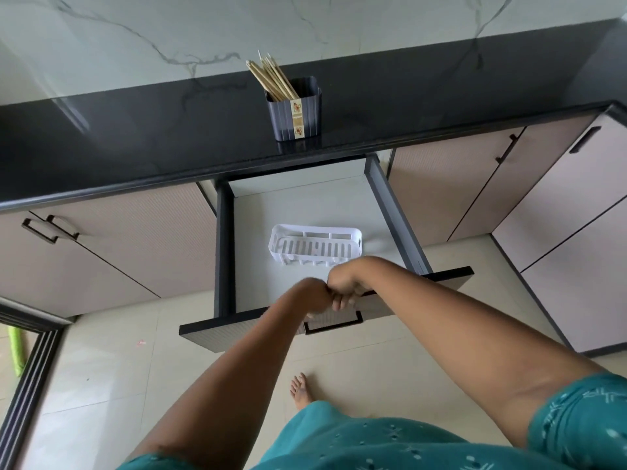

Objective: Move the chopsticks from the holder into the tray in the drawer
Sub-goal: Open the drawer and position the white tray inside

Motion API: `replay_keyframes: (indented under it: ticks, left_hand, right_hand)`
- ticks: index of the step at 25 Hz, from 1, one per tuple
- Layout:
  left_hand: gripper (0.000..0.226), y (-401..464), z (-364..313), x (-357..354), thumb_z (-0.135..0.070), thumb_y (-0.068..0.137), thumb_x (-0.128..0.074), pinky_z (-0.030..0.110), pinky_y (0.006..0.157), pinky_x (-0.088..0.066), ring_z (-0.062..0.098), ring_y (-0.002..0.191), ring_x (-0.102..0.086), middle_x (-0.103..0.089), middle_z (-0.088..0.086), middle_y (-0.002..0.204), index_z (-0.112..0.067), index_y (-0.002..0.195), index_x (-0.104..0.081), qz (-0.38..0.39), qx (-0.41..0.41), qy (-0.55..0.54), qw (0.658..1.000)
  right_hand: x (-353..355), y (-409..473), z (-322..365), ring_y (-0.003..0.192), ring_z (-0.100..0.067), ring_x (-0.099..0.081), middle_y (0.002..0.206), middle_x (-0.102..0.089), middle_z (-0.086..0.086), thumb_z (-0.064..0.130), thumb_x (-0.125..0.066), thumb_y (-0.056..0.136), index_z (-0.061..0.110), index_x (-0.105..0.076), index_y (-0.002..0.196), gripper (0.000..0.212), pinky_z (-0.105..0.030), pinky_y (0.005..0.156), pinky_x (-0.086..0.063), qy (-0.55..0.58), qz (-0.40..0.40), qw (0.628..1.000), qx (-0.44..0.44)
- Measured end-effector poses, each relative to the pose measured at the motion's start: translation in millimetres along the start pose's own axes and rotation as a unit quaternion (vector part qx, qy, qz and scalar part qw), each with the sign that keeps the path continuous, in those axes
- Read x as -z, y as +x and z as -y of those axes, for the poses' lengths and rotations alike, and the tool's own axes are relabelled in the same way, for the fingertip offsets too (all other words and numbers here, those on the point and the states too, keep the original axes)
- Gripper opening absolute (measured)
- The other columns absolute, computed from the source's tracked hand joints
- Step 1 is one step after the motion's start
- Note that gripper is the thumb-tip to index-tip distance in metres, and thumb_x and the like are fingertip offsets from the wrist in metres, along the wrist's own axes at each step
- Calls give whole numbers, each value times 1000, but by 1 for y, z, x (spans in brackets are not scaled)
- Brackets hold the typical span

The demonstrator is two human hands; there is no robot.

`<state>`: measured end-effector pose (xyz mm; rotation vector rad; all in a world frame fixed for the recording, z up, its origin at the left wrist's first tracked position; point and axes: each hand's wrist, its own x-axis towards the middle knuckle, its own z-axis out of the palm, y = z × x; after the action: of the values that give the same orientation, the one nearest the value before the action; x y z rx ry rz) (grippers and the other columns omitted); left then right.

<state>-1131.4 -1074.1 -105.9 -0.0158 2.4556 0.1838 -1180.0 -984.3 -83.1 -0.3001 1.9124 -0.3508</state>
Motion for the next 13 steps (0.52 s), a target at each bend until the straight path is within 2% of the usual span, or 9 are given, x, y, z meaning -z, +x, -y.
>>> replay_keyframes:
  ticks: [2, 4, 7, 10, 12, 13]
  left_hand:
    - [33, 10, 12, 34, -16, 98, -40, 32, 85, -47, 28, 104, -63, -67, 10, 111, -3, 114, -64, -43, -2, -9, 999]
    - [36, 26, 26, 58, -25, 98, -37, 33, 82, -46, 29, 103, -62, -67, 10, 110, -5, 113, -63, -104, 4, -40, 994]
    - [37, 53, 56, 73, -31, 96, -41, 30, 78, -46, 30, 102, -61, -65, 14, 113, -9, 119, -58, -167, 46, -194, 966]
    - [48, 75, 91, 68, -31, 93, -46, 36, 96, -44, 34, 121, -51, -50, 15, 137, -12, 137, -42, -153, 85, -248, 953]
    - [55, 90, 112, 59, -27, 94, -46, 40, 106, -37, 35, 130, -43, -41, 17, 146, -12, 145, -31, -127, 101, -247, 955]
    - [61, 99, 121, 56, -23, 94, -46, 43, 112, -30, 34, 135, -37, -35, 16, 150, -12, 149, -23, -118, 110, -249, 955]
  right_hand:
    - [25, -2, 10, 72, -12, -58, 80, -63, -3, 17, -37, 99, 7, -60, 106, 27, -21, 62, -42, 59, -46, 997, 34]
    - [47, 2, 19, 76, -11, -59, 84, -63, -1, 23, -39, 97, 12, -60, 100, 23, -21, 65, -43, 149, -99, 981, 74]
    - [70, 23, 20, 78, -12, -59, 89, -63, 0, 25, -47, 95, 16, -62, 98, 18, -26, 70, -43, 279, -172, 939, 106]
    - [87, 61, -3, 86, -17, -62, 93, -65, -3, 23, -52, 93, 14, -64, 101, 17, -29, 75, -46, 353, -236, 904, 49]
    - [98, 88, -24, 91, -25, -63, 97, -63, -7, 22, -50, 90, 14, -63, 98, 17, -30, 75, -47, 337, -293, 894, -38]
    - [102, 100, -32, 96, -29, -62, 105, -61, -10, 22, -50, 89, 14, -61, 105, 21, -30, 75, -46, 314, -319, 890, -83]
